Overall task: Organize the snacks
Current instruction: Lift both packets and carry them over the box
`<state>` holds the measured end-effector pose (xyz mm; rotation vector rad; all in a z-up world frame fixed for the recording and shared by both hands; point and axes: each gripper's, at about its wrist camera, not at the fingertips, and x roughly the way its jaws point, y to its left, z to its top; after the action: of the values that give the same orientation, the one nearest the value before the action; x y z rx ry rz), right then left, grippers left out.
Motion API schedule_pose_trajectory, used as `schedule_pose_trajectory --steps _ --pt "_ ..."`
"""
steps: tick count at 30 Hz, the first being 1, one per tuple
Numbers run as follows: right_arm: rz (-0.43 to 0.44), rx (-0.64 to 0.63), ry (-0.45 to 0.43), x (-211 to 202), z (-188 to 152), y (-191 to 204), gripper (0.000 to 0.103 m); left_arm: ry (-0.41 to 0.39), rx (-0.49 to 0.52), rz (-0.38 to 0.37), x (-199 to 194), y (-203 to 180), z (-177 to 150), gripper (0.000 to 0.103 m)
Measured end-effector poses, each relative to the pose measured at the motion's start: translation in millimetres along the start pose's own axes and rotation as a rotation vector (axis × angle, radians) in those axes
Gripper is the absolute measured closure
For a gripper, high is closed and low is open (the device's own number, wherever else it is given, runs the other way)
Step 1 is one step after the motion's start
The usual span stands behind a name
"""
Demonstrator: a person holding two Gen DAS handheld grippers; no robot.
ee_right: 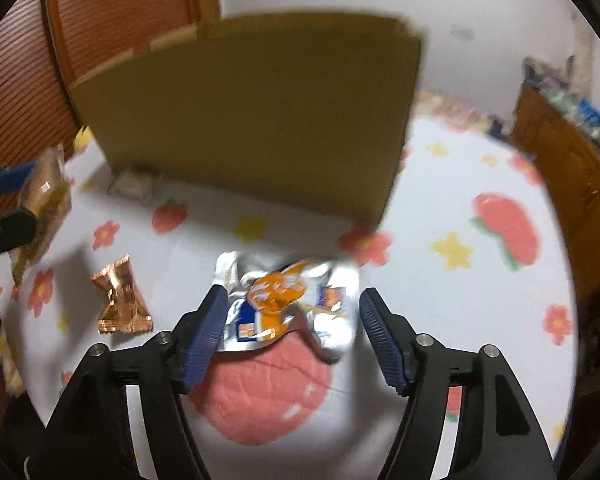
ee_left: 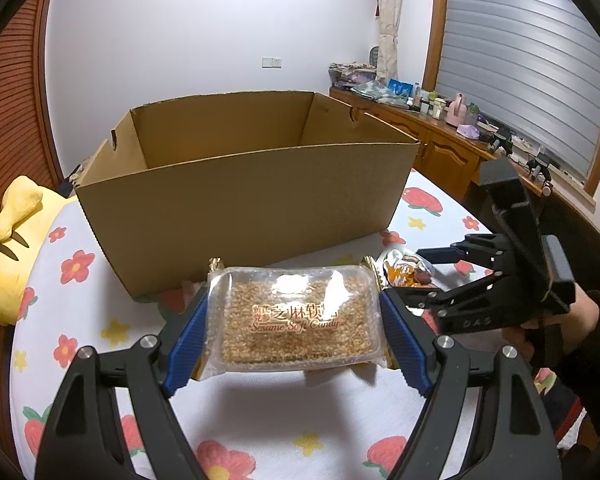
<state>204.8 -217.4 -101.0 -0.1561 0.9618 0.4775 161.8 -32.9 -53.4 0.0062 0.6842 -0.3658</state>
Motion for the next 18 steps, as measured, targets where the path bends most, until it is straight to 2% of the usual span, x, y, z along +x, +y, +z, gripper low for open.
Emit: schedule_pose_trajectory --steps 5,9,10,15,18 --pt "-0.041 -0.059 -0.015 6 -3 12 0.027 0.005 -0.005 0.002 1 2 -1 0.021" --pt "-0.023 -0.062 -0.02 3 -3 15 0.038 0.004 -0.008 0.004 0 3 -1 0.021" --pt "-0.013 -0.059 -0.021 3 -3 15 0.047 0.003 -0.009 0.005 0 3 -1 0.021" --pt "-0.001 -0.062 -0.03 -3 -7 19 0.049 -0.002 -0.01 0.008 -1 3 -1 0.021" --pt "0.008 -0.061 -0.048 -8 -10 22 0.056 0.0 -0.01 0.01 -1 2 -1 0.021"
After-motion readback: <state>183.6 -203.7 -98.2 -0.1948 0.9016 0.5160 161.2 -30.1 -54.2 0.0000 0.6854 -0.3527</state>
